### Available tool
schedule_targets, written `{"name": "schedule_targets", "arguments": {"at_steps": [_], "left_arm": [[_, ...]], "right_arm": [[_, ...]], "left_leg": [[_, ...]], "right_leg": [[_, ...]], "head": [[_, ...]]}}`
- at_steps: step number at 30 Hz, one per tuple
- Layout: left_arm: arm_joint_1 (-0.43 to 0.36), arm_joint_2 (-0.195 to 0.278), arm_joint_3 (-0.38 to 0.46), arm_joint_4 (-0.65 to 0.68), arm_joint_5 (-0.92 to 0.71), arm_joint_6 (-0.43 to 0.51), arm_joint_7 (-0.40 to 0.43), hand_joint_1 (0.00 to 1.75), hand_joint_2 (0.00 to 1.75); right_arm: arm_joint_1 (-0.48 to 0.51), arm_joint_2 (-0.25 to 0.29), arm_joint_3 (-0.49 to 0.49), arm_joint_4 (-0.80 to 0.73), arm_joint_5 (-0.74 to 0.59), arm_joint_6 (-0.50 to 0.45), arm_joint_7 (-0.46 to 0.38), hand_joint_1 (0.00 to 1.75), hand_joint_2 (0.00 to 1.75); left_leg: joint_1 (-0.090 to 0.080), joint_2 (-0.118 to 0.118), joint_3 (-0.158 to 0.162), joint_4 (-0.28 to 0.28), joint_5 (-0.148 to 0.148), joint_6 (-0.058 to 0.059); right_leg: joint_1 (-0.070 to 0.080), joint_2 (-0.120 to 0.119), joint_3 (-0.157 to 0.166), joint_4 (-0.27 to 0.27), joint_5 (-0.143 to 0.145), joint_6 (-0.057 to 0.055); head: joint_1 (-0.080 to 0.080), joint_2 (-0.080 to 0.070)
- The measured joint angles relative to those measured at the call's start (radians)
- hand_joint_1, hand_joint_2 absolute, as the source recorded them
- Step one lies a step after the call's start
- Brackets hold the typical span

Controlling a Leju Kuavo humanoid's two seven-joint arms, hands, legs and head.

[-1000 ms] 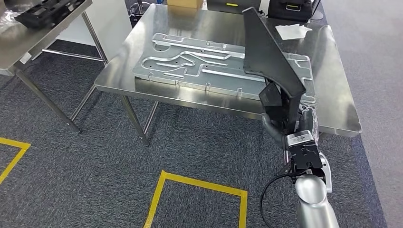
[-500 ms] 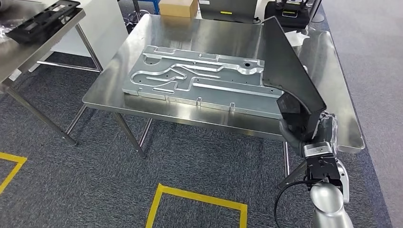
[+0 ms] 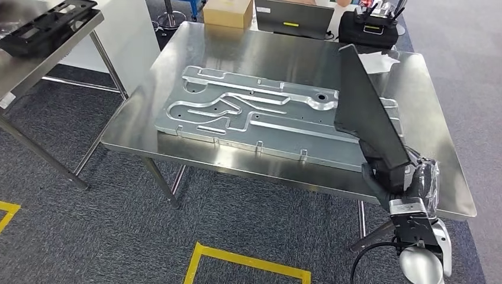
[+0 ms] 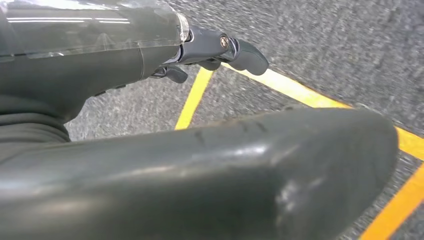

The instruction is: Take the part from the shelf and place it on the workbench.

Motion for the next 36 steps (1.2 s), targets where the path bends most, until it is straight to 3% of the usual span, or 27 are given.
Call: {"name": "schedule_targets", "arguments": {"at_steps": [1, 2, 3, 6, 7, 8, 10, 11, 13, 15, 16, 17, 18, 20, 21, 22, 25, 36], "left_arm": [[0.001, 0.000, -0.001, 0.000, 0.000, -0.001, 0.000, 0.00, 0.00], [0.002, 0.000, -0.001, 0.000, 0.000, -0.001, 0.000, 0.00, 0.00], [0.003, 0.000, -0.002, 0.000, 0.000, -0.002, 0.000, 0.00, 0.00], [0.003, 0.000, -0.002, 0.000, 0.002, 0.000, 0.000, 0.00, 0.00], [0.000, 0.000, -0.002, 0.001, 0.002, 0.000, 0.001, 0.00, 0.00], [-0.002, 0.000, -0.002, 0.001, 0.003, 0.002, 0.001, 0.00, 0.00], [-0.005, 0.000, -0.002, 0.001, 0.004, 0.003, 0.001, 0.00, 0.00], [-0.006, 0.000, -0.002, 0.001, 0.004, 0.004, 0.001, 0.00, 0.00], [-0.008, 0.000, -0.002, 0.000, 0.004, 0.005, 0.001, 0.00, 0.00], [-0.008, 0.000, -0.002, 0.000, 0.006, 0.006, 0.001, 0.00, 0.00], [-0.007, 0.000, -0.002, 0.000, 0.006, 0.007, 0.001, 0.00, 0.00], [-0.006, 0.000, -0.002, 0.000, 0.007, 0.008, 0.001, 0.00, 0.00], [-0.005, 0.001, -0.002, 0.000, 0.008, 0.009, 0.001, 0.00, 0.00], [0.001, 0.001, -0.002, 0.001, 0.008, 0.011, 0.000, 0.00, 0.00], [0.003, 0.001, -0.002, 0.002, 0.007, 0.012, -0.001, 0.00, 0.00], [0.003, 0.001, -0.002, 0.003, 0.006, 0.012, -0.003, 0.00, 0.00], [-0.002, 0.002, -0.003, 0.004, 0.002, 0.012, -0.006, 0.00, 0.00], [-0.009, 0.002, -0.009, 0.004, -0.001, 0.007, -0.006, 0.00, 0.00]], "right_arm": [[0.005, -0.001, -0.002, -0.001, 0.004, 0.000, 0.002, 1.75, 1.75], [0.009, -0.002, -0.003, -0.001, 0.007, 0.000, 0.004, 1.75, 1.75], [0.011, -0.002, -0.003, -0.001, 0.011, 0.000, 0.005, 1.75, 1.75], [0.013, -0.002, -0.004, 0.000, 0.024, 0.000, 0.009, 1.75, 1.75], [0.013, -0.002, -0.004, 0.000, 0.028, 0.000, 0.010, 1.75, 1.75], [0.012, -0.002, -0.004, 0.000, 0.031, 0.001, 0.011, 1.75, 1.75], [0.007, -0.002, -0.003, 0.000, 0.034, 0.001, 0.012, 1.75, 1.75], [0.004, -0.002, -0.003, 0.000, 0.034, 0.001, 0.013, 1.75, 1.75], [-0.001, -0.002, -0.002, 0.001, 0.033, 0.005, 0.015, 1.75, 1.75], [-0.005, -0.002, -0.002, 0.005, 0.027, 0.010, 0.016, 1.75, 1.75], [-0.005, -0.002, -0.002, 0.009, 0.024, 0.011, 0.016, 1.75, 1.75], [-0.006, -0.002, -0.002, 0.012, 0.021, 0.011, 0.015, 1.75, 1.75], [-0.007, -0.002, -0.002, 0.016, 0.019, 0.010, 0.015, 1.75, 1.75], [-0.011, -0.002, -0.002, 0.024, 0.018, 0.006, 0.013, 1.75, 1.75], [-0.014, -0.002, -0.002, 0.029, 0.017, 0.005, 0.013, 1.75, 1.75], [-0.018, -0.003, -0.002, 0.034, 0.016, 0.003, 0.012, 1.75, 1.75], [-0.032, -0.006, -0.004, 0.051, 0.016, 0.001, 0.012, 1.75, 1.75], [-0.111, -0.011, -0.003, 0.134, 0.030, 0.000, 0.027, 1.75, 1.75]], "left_leg": [[0.000, -0.001, 0.012, 0.000, -0.011, 0.000], [0.000, -0.002, 0.027, 0.000, -0.023, -0.002], [-0.001, -0.003, 0.043, 0.000, -0.035, -0.004], [-0.002, -0.004, 0.084, -0.002, -0.074, -0.013], [-0.003, -0.006, 0.094, -0.006, -0.084, -0.019], [-0.004, -0.006, 0.106, -0.009, -0.087, -0.025], [-0.005, -0.006, 0.115, 0.003, -0.081, -0.038], [-0.005, -0.004, 0.104, 0.034, -0.071, -0.043], [-0.002, 0.000, 0.036, 0.143, -0.075, -0.052], [0.003, 0.003, -0.057, 0.246, -0.117, -0.061], [0.006, 0.003, -0.093, 0.264, -0.127, -0.066], [0.009, 0.004, -0.116, 0.249, -0.105, -0.071], [0.012, 0.005, -0.127, 0.204, -0.050, -0.075], [0.015, 0.007, -0.128, 0.097, 0.080, -0.080], [0.014, 0.007, -0.125, 0.062, 0.117, -0.080], [0.013, 0.007, -0.120, 0.040, 0.122, -0.074], [0.008, 0.003, -0.108, 0.018, 0.090, -0.055], [0.006, -0.001, -0.107, 0.016, 0.080, -0.049]], "right_leg": [[0.000, 0.000, -0.032, 0.019, -0.012, 0.000], [0.000, 0.000, -0.049, 0.007, -0.007, -0.001], [0.001, 0.000, -0.051, -0.033, 0.020, -0.004], [0.009, 0.000, -0.031, -0.195, 0.174, -0.023], [0.013, 0.000, -0.025, -0.221, 0.203, -0.030], [0.016, 0.000, -0.020, -0.228, 0.206, -0.037], [0.014, 0.002, 0.006, -0.243, 0.193, -0.050], [0.011, 0.003, 0.022, -0.252, 0.186, -0.057], [0.008, 0.001, 0.055, -0.265, 0.171, -0.067], [0.007, -0.001, 0.084, -0.267, 0.150, -0.073], [0.007, 0.000, 0.100, -0.267, 0.138, -0.073], [0.006, 0.001, 0.117, -0.267, 0.124, -0.073], [0.005, 0.002, 0.135, -0.267, 0.109, -0.071], [0.005, 0.005, 0.167, -0.266, 0.081, -0.066], [0.006, 0.006, 0.174, -0.264, 0.071, -0.061], [0.008, 0.006, 0.175, -0.262, 0.064, -0.055], [0.009, 0.003, 0.171, -0.265, 0.055, -0.043], [0.008, 0.000, 0.179, -0.281, 0.051, -0.037]], "head": [[0.000, 0.000], [0.000, 0.000], [0.000, 0.000], [0.001, 0.000], [0.001, 0.000], [0.002, 0.000], [0.002, 0.000], [0.002, 0.000], [0.002, 0.000], [0.002, 0.000], [0.002, 0.000], [0.002, 0.000], [0.002, 0.000], [0.002, 0.000], [0.002, 0.000], [0.002, 0.000], [0.002, 0.000], [0.001, 0.000]]}}
